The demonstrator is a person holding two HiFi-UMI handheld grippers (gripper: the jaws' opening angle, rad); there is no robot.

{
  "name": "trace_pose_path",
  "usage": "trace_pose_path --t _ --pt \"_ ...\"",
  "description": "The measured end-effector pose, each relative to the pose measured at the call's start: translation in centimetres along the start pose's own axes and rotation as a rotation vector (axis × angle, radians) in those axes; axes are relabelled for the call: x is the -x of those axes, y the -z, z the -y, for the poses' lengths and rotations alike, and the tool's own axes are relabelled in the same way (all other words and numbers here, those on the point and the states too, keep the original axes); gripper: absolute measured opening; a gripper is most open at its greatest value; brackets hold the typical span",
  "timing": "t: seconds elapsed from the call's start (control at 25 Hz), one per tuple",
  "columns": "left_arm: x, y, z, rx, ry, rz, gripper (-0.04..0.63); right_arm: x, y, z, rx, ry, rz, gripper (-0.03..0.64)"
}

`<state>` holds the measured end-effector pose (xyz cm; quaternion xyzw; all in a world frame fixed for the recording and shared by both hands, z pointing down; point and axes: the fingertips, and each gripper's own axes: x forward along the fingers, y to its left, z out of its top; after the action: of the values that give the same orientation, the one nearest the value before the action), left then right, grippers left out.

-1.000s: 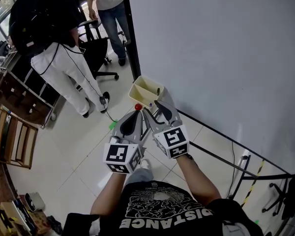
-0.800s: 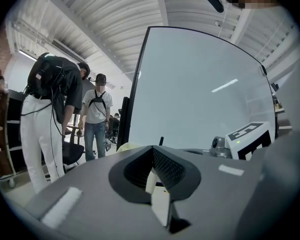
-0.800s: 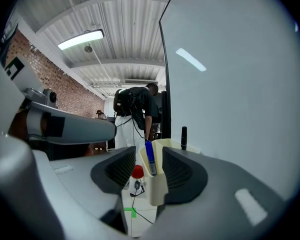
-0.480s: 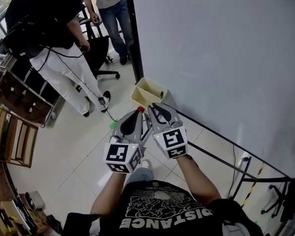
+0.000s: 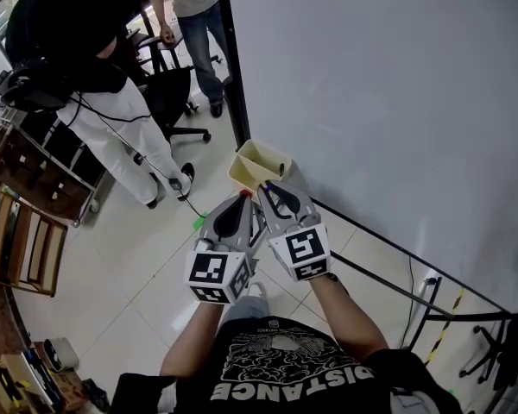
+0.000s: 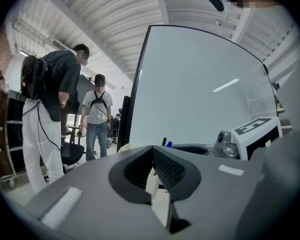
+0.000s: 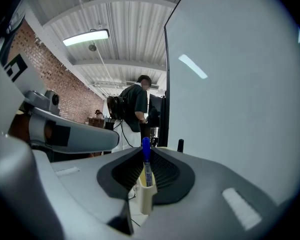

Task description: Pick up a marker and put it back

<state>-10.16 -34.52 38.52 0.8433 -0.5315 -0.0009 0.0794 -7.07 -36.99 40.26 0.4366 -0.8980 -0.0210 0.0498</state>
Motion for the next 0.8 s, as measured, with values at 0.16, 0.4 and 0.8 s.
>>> trace_pose_path --t 0.16,0.4,0.8 --pt "0.3 -0.3 0.4 -0.004 -0.003 0.009 0.006 0.9 -1.5 -0.1 0.003 -0.004 0.038 0.040" --pt "1.2 -0.3 1.7 -0.007 0.001 0.014 0.006 2.8 -3.5 -0.3 0.003 0.001 0.095 0.040" --pt "3.1 -0.7 3.6 -0.006 -0.006 0.032 0.006 6.8 -7.6 -1.4 0.039 -0.007 0.201 0.040"
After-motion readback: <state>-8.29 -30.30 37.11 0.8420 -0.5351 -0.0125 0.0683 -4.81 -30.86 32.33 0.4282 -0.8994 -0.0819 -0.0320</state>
